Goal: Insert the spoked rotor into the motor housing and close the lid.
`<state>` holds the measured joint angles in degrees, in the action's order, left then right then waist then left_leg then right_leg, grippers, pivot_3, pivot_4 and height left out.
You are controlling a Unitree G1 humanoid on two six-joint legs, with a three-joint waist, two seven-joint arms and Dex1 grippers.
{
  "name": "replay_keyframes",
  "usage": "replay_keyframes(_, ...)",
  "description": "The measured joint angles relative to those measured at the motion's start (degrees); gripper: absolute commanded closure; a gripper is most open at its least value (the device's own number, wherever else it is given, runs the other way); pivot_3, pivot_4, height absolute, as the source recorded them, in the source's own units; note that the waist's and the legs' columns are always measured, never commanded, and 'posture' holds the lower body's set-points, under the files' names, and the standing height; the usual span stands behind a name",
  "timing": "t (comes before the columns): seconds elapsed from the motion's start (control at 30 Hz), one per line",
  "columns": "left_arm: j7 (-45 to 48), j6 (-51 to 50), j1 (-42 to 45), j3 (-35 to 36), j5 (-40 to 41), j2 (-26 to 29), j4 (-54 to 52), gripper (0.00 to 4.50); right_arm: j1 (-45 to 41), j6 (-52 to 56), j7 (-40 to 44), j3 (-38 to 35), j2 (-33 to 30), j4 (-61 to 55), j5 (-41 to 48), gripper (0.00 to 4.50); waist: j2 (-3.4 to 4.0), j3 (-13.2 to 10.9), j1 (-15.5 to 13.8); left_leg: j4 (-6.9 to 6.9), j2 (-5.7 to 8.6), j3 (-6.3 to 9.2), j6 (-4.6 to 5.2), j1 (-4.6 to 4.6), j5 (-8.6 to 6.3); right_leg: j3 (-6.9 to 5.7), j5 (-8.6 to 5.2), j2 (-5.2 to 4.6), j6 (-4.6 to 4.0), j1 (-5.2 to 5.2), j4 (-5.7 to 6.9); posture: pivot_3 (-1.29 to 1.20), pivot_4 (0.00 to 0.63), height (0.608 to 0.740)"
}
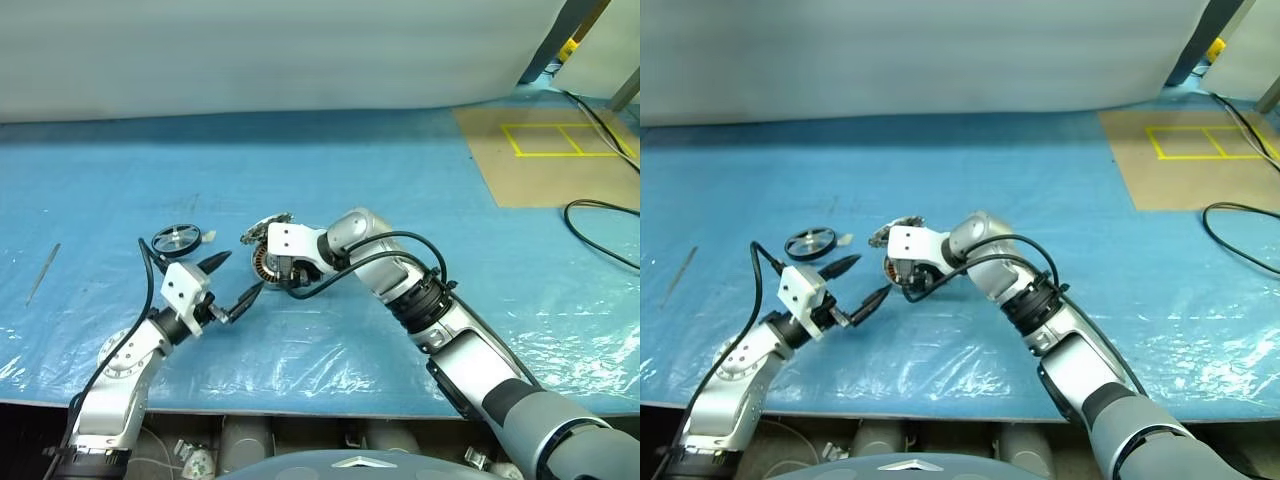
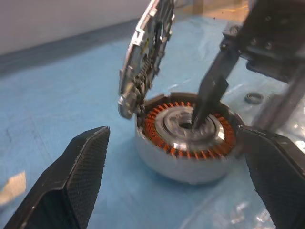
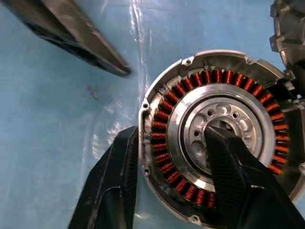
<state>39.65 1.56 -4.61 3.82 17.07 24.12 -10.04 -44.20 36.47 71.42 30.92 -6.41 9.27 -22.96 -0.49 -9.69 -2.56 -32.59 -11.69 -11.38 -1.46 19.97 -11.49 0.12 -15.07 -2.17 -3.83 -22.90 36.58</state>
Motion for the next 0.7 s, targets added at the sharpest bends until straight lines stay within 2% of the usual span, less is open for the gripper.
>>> replay_keyframes(0.07,-0.18,0.18,1.39,-0.54,-0.42,-0.75,0.96,0.0,0.67,1.49,-0.32,0.33,-0.27,-1.67,1.3,0.75,0.01,0.0,0.13,0.02,0.07,0.0,-0.02,0.0,0.0,0.05,0.01,-0.02,0.01,0.0,-0.03,0.0,0.15,0.74)
replay_keyframes(0.2,1.29,0.33,5.34,-1.26,0.05,-1.51,4.12,0.0,-1.09,7.16,-0.2,-0.66,-1.17,-2.31,4.97,0.75,0.0,-0.04,-0.04,0.04,0.06,0.07,-0.18,0.08,0.11,0.02,0.01,0.01,0.01,-0.11,0.04,0.0,0.15,0.74)
replay_keyframes(0.4,5.42,1.67,8.84,-2.95,0.48,-1.82,10.99,0.0,-2.38,16.03,-0.72,-10.15,-3.92,-10.21,14.91,0.75,-0.09,-0.16,-0.35,0.1,0.07,0.08,-0.2,0.18,0.13,0.01,0.15,0.01,0.24,-0.2,0.03,0.0,0.15,0.74)
replay_keyframes(0.53,7.53,1.59,8.02,-2.78,2.15,-1.19,10.42,0.0,0.57,13.46,-4.91,-13.82,-5.62,-14.77,19.32,0.75,-0.1,-0.16,-0.17,0.29,0.07,0.09,-0.26,0.16,0.11,-0.03,0.17,0.05,0.27,-0.25,0.04,0.0,0.15,0.74)
replay_keyframes(0.7,9.41,-1.23,2.76,-1.61,4.87,2.17,5.33,0.0,6.6,8.0,-12.52,-19.49,-2.81,-15.62,24.36,0.75,-0.11,-0.17,0.02,0.34,0.1,0.12,-0.33,0.36,0.08,-0.04,0.17,0.06,0.28,-0.45,0.01,0.0,0.15,0.74)
